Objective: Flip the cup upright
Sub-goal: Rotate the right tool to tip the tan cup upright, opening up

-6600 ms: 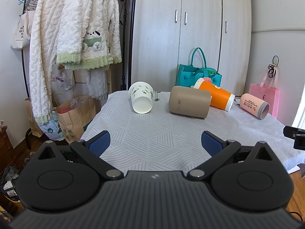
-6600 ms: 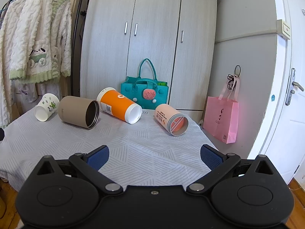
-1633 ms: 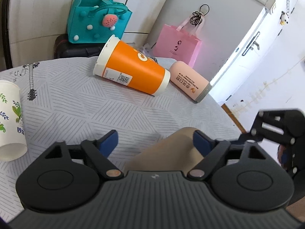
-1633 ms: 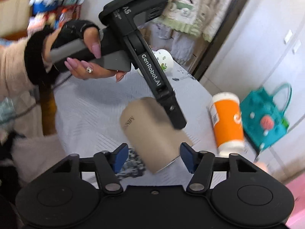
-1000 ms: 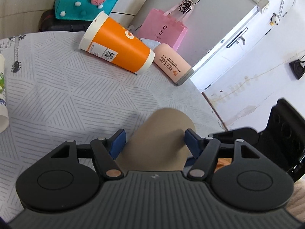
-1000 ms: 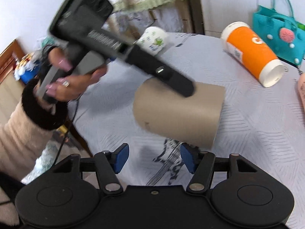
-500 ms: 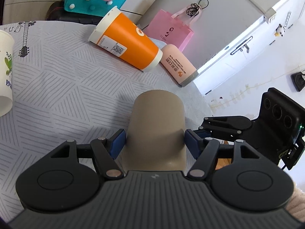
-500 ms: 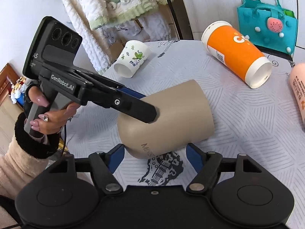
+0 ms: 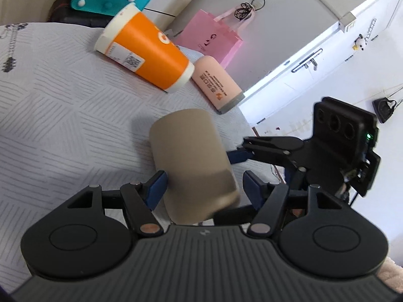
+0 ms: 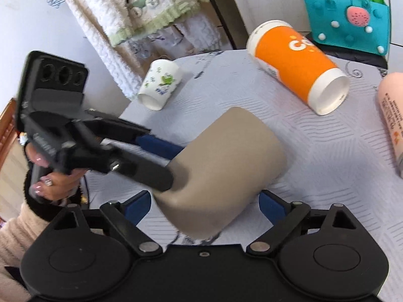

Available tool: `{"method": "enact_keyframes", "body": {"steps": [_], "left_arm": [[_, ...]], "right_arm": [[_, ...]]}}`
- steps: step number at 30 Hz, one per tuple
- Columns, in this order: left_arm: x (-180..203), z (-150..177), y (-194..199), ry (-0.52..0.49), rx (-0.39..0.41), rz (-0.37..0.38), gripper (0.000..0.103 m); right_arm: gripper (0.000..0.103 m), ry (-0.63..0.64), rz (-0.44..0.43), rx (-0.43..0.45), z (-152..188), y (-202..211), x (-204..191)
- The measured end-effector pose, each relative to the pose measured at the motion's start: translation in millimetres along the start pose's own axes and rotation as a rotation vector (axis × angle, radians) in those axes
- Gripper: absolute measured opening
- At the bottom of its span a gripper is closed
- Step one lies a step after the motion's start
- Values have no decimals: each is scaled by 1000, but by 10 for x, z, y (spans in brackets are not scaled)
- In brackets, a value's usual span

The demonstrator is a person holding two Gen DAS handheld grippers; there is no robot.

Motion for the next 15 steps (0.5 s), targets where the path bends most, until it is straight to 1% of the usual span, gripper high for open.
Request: {"method": "enact_keyframes", "body": {"steps": [3, 5, 8, 15], "left_arm": [[-51, -23, -31, 19, 2, -9, 65], [-112, -42, -52, 30, 12, -26, 68], [-169, -40, -91, 62, 26, -5, 70], [-166, -9, -119, 72, 52, -9, 70]], "right_arm": [[97, -20, -25, -10, -23, -22, 53], [97, -34, -45, -14, -20, -37, 73], [98, -52, -68, -6, 17, -57, 85], [98, -48, -102, 27, 29, -74, 99]]}}
Point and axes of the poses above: each gripper's, at about its wrist camera, not at the fingertips, and y roughly against the way its jaws point, x to its right, z to its underside, the point moved 6 cm from there along -y, roughly the way its jaws point, and after that the axes turned 11 degrees about z, right-handed, at the moved point
